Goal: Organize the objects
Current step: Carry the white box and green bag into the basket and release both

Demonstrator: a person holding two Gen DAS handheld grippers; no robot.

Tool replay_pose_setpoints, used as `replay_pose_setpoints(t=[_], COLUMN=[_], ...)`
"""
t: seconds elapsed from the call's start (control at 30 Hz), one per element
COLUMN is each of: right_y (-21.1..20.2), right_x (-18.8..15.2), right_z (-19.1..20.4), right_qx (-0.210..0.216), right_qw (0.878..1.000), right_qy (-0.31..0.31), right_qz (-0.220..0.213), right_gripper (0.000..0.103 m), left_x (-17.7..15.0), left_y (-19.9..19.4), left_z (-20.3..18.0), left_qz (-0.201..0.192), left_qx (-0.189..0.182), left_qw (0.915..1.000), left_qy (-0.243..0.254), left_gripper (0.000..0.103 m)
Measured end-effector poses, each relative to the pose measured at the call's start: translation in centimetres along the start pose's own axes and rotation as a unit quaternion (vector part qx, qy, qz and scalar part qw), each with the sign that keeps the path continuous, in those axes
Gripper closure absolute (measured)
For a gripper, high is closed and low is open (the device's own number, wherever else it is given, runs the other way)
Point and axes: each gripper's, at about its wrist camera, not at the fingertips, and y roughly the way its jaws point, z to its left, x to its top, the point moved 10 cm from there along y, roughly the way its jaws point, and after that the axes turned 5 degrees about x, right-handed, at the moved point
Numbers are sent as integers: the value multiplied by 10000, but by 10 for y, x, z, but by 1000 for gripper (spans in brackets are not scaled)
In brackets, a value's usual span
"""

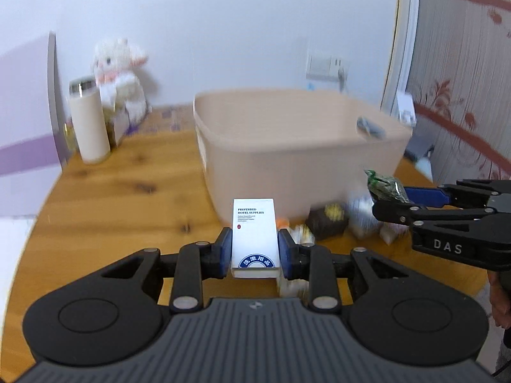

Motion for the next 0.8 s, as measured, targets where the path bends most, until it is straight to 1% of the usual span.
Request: replay_pose_setpoints(t=[0.17,0.27,0.37,0.47,0.57,0.73,0.8], right_y=[-8,-6,4,18,32,67,80], right_x=[42,66,85,98,103,99,94], right_z=[-18,-27,-36,-45,-50,-57,-60], right_qx=[-201,-315,-415,-514,-570,-630,-644], right_qw=[9990,9980,9973,9970,9971,9979,9978], right_qy=[-35,-117,-161,-84,-93,-119,-112], right_qz=[-397,-529,-584,-578,-501,-122,61], right_gripper=[65,65,65,65,65,65,65], left_x=[46,74,95,105,109,99,94], left_y=[-3,0,14,39,62,107,118], left_z=[-6,-15,-24,-31,-37,-39,-38], left_qz=[-427,-667,-749,-663,-552,-64,74], left_qx=[-7,0,57,198,370,405,450], left_qw=[9991,9977,9971,9974,9972,9988,9985], left_qy=[10,83,135,224,353,274,305], left_gripper=[70,70,70,70,70,70,70])
